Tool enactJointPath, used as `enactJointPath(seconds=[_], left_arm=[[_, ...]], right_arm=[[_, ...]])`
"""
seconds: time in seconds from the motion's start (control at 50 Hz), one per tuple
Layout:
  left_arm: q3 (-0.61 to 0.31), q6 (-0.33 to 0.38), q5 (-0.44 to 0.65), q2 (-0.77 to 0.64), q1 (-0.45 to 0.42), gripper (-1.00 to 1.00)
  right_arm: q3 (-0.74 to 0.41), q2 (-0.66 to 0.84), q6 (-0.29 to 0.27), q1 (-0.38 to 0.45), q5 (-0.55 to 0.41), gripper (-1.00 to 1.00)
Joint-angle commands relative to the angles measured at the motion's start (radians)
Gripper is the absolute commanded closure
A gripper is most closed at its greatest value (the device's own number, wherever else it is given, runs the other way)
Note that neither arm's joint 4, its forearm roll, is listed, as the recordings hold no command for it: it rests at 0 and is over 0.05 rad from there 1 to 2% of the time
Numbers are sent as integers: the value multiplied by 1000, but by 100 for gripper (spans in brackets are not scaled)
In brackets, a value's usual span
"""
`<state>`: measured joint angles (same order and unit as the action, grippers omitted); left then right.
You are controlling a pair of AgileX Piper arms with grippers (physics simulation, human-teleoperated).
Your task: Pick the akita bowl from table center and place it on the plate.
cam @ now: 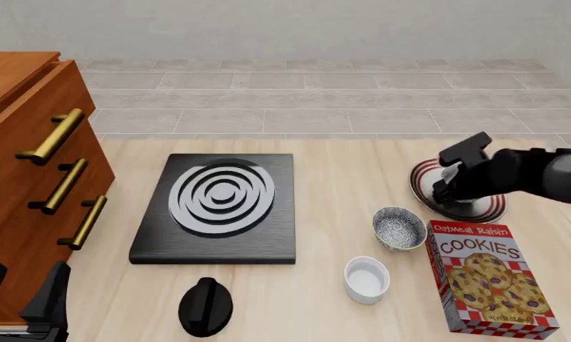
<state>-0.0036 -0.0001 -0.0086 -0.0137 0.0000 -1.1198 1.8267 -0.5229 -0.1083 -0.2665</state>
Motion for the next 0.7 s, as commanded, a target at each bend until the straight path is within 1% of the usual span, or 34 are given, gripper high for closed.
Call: enactJointPath(seconds=[0.02,0.04,0.06,0.08,0.1,0.2,0.22,0.3,0.42,0.44,0.48,0.52,0.56,0.7], left_arm=[[0,0,0,0,0,-100],[0,0,0,-1,0,-100],[0,0,0,-1,0,-100],[0,0,0,0,0,-100],[0,0,0,0,0,-100],[0,0,0,1,0,-100],[0,0,0,1,0,-100],[0,0,0,0,0,-100],[0,0,0,-1,0,-100],[0,0,0,0,0,-100],[0,0,0,0,0,-100],[0,0,0,0,0,-100],[0,0,0,0,0,-100],[0,0,0,0,0,-100]], right_arm=[[87,-145,1,30,-22,-100],[105,-178,-5,36,-27,-100],[111,-196,3,44,-34,-100],[111,-215,32,67,-47,-100],[118,-231,40,74,-56,-100],[155,-302,26,76,-61,-100],[160,-320,36,84,-68,-100],[190,-385,34,92,-83,-100],[234,-488,56,119,-106,-100],[238,-510,61,122,-116,-100],[242,-570,95,136,-141,-100],[256,-609,94,143,-151,-100],[265,-664,118,160,-172,-100],[341,-825,153,192,-211,-100]])
